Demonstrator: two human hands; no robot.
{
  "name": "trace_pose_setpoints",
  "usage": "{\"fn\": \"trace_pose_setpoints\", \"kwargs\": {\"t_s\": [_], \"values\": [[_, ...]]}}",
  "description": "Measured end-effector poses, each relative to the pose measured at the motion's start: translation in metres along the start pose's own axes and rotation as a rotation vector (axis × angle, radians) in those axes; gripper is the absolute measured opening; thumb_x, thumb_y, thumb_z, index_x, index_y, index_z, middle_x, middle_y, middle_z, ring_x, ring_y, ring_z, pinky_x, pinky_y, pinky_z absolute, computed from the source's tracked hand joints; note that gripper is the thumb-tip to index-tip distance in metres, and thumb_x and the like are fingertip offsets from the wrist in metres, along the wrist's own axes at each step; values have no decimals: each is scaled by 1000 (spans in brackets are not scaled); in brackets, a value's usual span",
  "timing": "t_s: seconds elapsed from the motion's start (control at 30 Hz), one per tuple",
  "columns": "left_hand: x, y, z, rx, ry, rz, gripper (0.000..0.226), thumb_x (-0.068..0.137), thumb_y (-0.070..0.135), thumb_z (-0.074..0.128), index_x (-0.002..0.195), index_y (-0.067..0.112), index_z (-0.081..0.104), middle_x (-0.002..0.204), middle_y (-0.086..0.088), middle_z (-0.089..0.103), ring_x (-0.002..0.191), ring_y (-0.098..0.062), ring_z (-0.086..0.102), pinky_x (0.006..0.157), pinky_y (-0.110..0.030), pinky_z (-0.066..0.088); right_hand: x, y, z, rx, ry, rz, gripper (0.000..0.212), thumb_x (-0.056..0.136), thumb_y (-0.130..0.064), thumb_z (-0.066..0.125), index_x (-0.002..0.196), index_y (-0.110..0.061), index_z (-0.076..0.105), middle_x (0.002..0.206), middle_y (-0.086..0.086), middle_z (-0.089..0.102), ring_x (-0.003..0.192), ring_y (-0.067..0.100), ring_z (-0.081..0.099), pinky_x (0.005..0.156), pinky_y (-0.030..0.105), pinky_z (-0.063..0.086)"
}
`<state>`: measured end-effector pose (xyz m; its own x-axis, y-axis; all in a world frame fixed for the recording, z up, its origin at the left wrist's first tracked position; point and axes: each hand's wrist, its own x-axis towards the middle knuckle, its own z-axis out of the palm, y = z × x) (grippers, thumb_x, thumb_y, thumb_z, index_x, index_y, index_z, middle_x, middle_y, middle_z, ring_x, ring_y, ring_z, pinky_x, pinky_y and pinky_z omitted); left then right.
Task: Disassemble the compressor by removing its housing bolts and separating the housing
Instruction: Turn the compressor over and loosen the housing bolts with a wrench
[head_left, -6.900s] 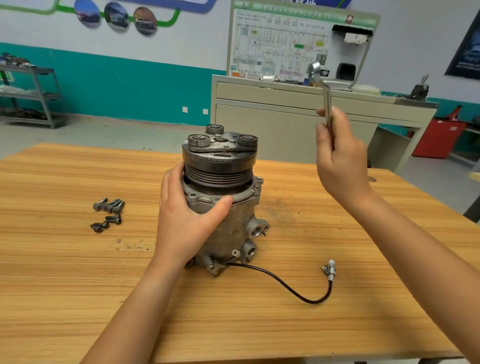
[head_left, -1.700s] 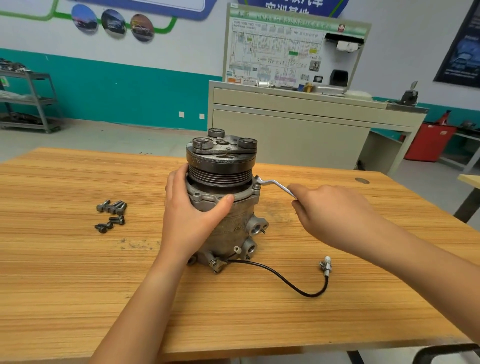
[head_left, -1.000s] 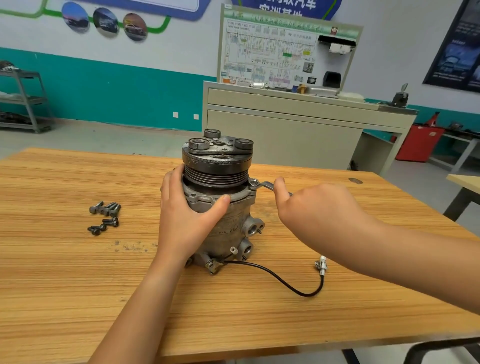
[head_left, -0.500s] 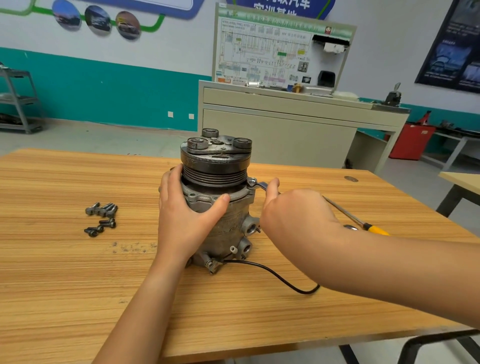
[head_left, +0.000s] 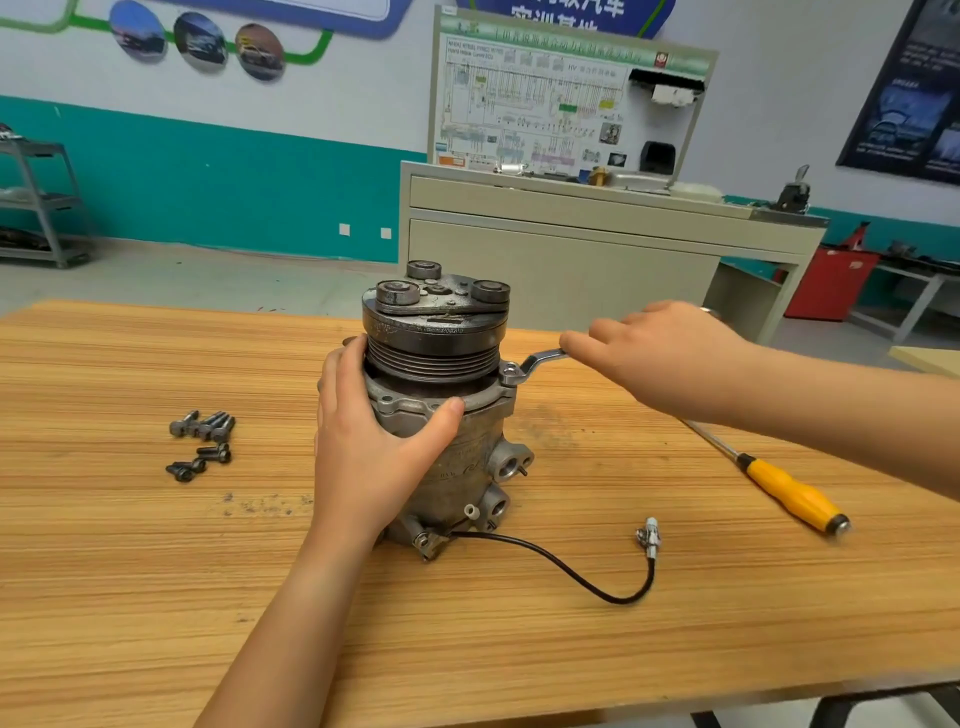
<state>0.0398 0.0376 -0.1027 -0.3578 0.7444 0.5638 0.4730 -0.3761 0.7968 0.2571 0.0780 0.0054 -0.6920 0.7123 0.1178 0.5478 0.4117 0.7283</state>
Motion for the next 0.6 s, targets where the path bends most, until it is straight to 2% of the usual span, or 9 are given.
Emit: {"fn": "trace_pose_setpoints", "kwargs": {"t_s": [0.1,0.2,0.27,0.4,0.47,0.53,0.6], "values": [[-1,0,0,8,7,2,95,58,65,56,140,22,33,134,8,40,126,-8,38,103,-35,37,24,-2,23,102,156,30,37,86,3,50,120,-11,44,94,8,60,70,23,54,59,30,42],[-1,2,-1,15,16,3,94,58,65,56,139,22,35,132,9,42,124,-8,39,103,-40,39,48,-13,42,300,485,41,22,69,18,62,85,2,63,76,16,67,64,29,64,54,36,53],[-1,2,-1,31,18,-1,93,58,66,56,139,24,34,133,11,41,125,-8,39,103,-46,38,63,-24,47,400,591,53,16,69,15,65,78,3,65,73,15,69,65,28,67,55,37,55],[-2,3,-1,47,17,-19,94,58,67,55,140,25,33,136,10,40,127,-10,38,104,-50,36,65,-31,47,490,605,93,18,71,12,66,86,2,69,80,14,71,73,27,69,64,36,56],[-2,4,-1,44,12,-19,94,58,66,55,140,25,33,135,10,40,126,-10,39,104,-49,37,53,-26,40,563,630,211,23,76,11,64,97,4,68,86,17,71,78,31,68,65,40,55],[-2,4,-1,41,6,-20,94,58,66,55,139,24,33,134,11,41,125,-9,39,104,-47,37,32,-24,27,672,599,412,24,90,-3,52,113,0,60,94,17,68,83,35,64,65,40,49],[-1,3,-2,37,0,-11,93,58,66,56,139,25,33,132,13,41,124,-6,39,104,-41,38,9,-24,16,662,506,490,28,97,-17,39,121,-8,51,81,11,63,73,36,58,56,37,41]]}}
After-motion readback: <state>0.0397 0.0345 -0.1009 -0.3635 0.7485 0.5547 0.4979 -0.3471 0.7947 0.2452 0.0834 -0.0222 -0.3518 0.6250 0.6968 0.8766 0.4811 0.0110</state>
